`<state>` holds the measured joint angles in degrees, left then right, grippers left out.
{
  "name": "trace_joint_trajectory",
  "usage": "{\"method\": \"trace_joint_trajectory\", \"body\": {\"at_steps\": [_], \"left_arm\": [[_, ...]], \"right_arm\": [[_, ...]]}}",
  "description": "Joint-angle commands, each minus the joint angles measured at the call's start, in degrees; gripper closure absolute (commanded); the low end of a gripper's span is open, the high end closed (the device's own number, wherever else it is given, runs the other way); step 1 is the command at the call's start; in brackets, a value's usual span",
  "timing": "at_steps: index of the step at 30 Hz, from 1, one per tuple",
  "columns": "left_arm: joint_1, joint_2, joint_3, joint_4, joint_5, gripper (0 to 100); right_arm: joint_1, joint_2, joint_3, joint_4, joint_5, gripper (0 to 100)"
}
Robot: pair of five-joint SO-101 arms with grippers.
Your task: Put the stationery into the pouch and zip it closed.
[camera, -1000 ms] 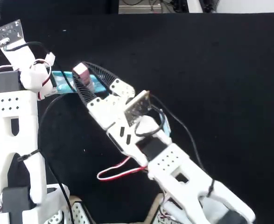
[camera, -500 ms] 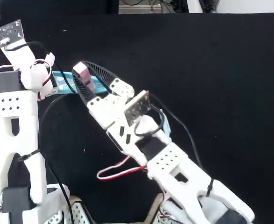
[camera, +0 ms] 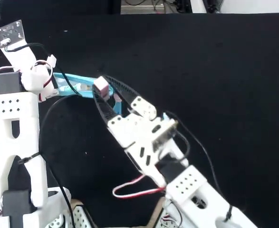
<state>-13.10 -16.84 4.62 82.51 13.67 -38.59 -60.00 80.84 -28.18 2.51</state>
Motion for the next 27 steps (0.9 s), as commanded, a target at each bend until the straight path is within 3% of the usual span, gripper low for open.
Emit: {"method": "trace_joint_trajectory", "body": {"at_steps": [1,7,9,13,17,22,27], "left_arm": [[-0.57,0.09,1.01,-0.26,-0.35,97],[-0.57,0.09,1.01,-0.26,-0.35,97],[-0.66,0.09,1.01,-0.26,-0.35,97],[-0.66,0.09,1.01,-0.35,-0.35,97],[-0.66,0.09,1.01,-0.35,-0.35,97],[-0.66,0.09,1.01,-0.35,-0.35,97],[-0.66,0.26,1.01,-0.35,-0.35,97]], "right_arm": [[0.62,-5.58,4.70,0.35,0.09,98.8],[3.52,-14.37,4.79,5.19,0.09,98.8],[5.45,-16.92,0.31,19.60,-0.26,98.8],[8.88,-16.40,-14.37,59.96,-0.35,98.7],[13.27,-11.03,-23.08,79.65,0.09,98.7],[18.55,-0.40,-19.65,82.29,0.18,98.8],[19.96,13.49,-15.78,76.66,0.70,98.7]]}}
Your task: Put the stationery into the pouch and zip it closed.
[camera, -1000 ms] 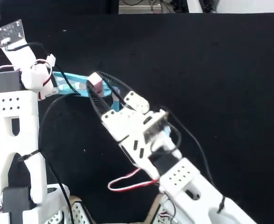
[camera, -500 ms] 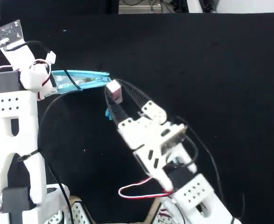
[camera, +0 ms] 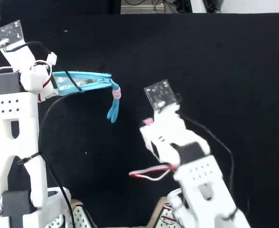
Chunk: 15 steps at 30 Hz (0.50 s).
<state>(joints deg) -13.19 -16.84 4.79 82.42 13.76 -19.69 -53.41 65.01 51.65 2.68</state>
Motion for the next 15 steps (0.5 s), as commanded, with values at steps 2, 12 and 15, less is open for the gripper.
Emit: {"method": "trace_joint_trajectory", "body": {"at_steps": [2,12,15], "left_arm": [[-0.57,0.26,0.84,-0.26,-0.44,97],[-0.57,0.35,0.84,-0.35,-0.44,97],[-0.66,0.44,0.84,-0.35,-0.44,97]], "right_arm": [[1.05,13.93,-0.84,-4.13,2.46,98.7],[1.05,46.64,-17.89,3.96,2.73,84.8],[0.97,50.68,-22.99,8.70,2.73,83.5]]}}
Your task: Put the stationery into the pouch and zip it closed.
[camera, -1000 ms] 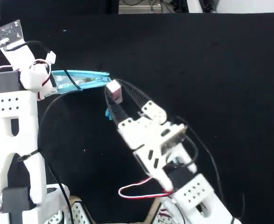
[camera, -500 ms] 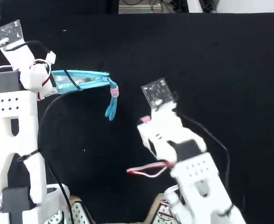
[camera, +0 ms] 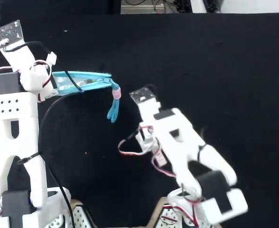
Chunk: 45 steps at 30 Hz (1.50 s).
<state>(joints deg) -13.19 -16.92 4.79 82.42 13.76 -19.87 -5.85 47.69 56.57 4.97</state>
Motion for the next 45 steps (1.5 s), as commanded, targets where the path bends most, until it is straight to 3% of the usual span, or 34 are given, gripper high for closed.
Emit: {"method": "trace_joint_trajectory", "body": {"at_steps": [1,9,14,21,26,30,39,45], "left_arm": [[-0.66,0.53,0.84,-0.35,-0.44,97],[-0.57,0.62,0.84,-0.35,-0.44,97],[-0.57,0.62,0.84,-0.35,-0.44,97],[-0.75,0.62,0.84,-0.35,-0.44,97],[-0.84,0.62,0.84,-0.35,-0.44,97],[-0.92,0.53,0.84,-0.35,-0.44,97],[-0.57,0.62,0.84,-0.35,-0.44,97],[-0.48,0.62,0.84,-0.35,-0.44,97]], "right_arm": [[1.23,3.91,-7.43,5.80,0.44,83.5],[1.14,7.34,-17.19,16.44,0.44,84.8],[1.05,9.45,-18.24,16.70,0.44,91.3],[-2.20,17.71,-20.44,16.53,-0.53,89.4],[-1.76,18.59,-21.32,16.62,-1.85,98.5],[1.32,17.89,-21.58,16.70,-1.76,98.8],[5.27,-11.30,-22.02,30.42,5.89,98.8],[5.19,-33.27,-20.35,22.68,5.36,98.8]]}}
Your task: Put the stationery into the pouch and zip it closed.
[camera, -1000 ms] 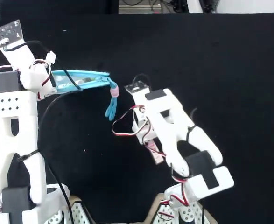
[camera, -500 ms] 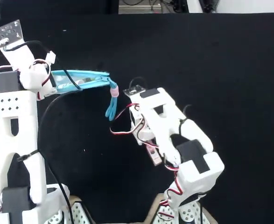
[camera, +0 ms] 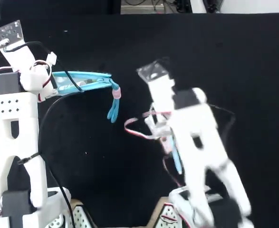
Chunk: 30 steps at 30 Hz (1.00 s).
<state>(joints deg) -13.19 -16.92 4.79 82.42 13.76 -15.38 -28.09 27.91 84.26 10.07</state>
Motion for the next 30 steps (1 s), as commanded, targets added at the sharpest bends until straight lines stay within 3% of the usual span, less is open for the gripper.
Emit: {"method": "trace_joint_trajectory", "body": {"at_steps": [1,10,18,22,30], "left_arm": [[-0.48,0.62,0.84,-0.35,-0.44,97],[-0.48,0.70,0.84,-0.35,-0.44,97],[-0.48,0.70,0.84,-0.35,-0.44,97],[-0.48,0.70,0.92,-0.35,-0.44,97],[-0.48,0.70,0.92,-0.35,-0.44,97]], "right_arm": [[0.62,-13.49,0.22,-7.65,0.18,98.7],[-17.67,-28.35,12.09,-32.70,-8.44,98.7],[-28.48,-41.27,14.90,-41.85,-8.26,98.7],[-29.71,-43.03,20.88,-55.82,-8.26,98.7],[-29.45,-41.10,40.75,-93.54,-8.18,98.7]]}}
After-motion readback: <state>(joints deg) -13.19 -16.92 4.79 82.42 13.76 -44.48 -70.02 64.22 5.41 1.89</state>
